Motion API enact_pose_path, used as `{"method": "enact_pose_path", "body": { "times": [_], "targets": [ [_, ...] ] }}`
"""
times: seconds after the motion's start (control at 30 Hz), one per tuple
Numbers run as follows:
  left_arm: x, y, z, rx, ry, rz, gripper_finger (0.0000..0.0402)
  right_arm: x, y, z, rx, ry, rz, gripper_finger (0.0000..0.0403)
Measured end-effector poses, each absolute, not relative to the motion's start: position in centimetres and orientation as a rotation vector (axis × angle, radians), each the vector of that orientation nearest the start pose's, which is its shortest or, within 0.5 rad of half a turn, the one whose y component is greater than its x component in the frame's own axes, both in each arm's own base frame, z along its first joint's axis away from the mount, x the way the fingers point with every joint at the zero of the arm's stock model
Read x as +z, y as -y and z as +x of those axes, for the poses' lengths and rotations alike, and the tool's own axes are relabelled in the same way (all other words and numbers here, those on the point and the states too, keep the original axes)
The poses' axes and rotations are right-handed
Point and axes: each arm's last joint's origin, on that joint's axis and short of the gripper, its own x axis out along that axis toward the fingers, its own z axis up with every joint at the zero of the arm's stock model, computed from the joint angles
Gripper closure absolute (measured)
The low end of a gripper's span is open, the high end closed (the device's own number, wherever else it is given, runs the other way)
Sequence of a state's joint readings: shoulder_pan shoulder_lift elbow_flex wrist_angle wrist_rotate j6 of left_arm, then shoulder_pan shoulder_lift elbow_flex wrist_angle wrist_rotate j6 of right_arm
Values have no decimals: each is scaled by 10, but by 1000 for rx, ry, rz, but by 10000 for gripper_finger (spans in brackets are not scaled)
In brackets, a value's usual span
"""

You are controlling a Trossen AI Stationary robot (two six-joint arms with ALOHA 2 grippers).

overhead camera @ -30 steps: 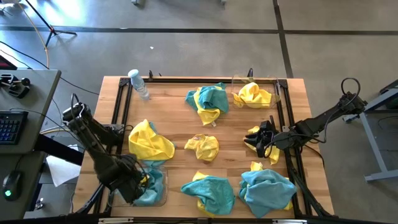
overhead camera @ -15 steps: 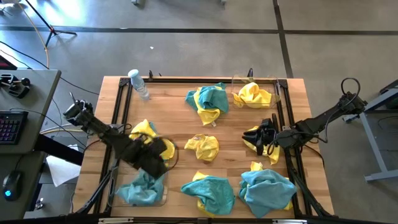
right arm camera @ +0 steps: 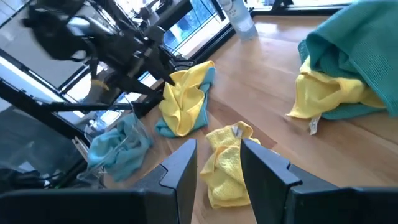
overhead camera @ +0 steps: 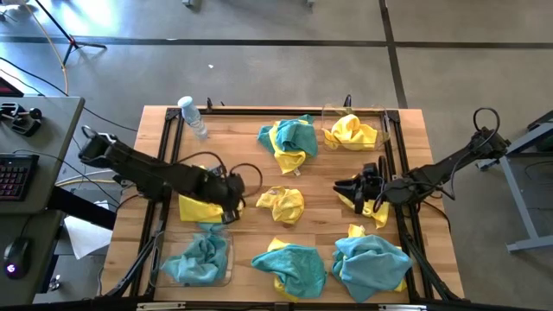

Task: Sort microfiber towel by color & place in baskets
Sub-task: Put the yellow microfiber towel into the top transparent bin

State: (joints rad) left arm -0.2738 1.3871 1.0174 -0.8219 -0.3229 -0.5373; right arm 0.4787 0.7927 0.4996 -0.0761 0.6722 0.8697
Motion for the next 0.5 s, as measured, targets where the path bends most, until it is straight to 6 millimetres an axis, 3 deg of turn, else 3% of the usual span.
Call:
{"method": "enact_pose_path", "body": {
  "times": [0.2,0.5],
  "targets": [
    [231,39,223,298,-944,-193,246,271,-61,187,-380,-238,555,286],
    [241,15,186,256,-775,-189,246,308,-48,259,-428,-697,400,286]
  ]
}}
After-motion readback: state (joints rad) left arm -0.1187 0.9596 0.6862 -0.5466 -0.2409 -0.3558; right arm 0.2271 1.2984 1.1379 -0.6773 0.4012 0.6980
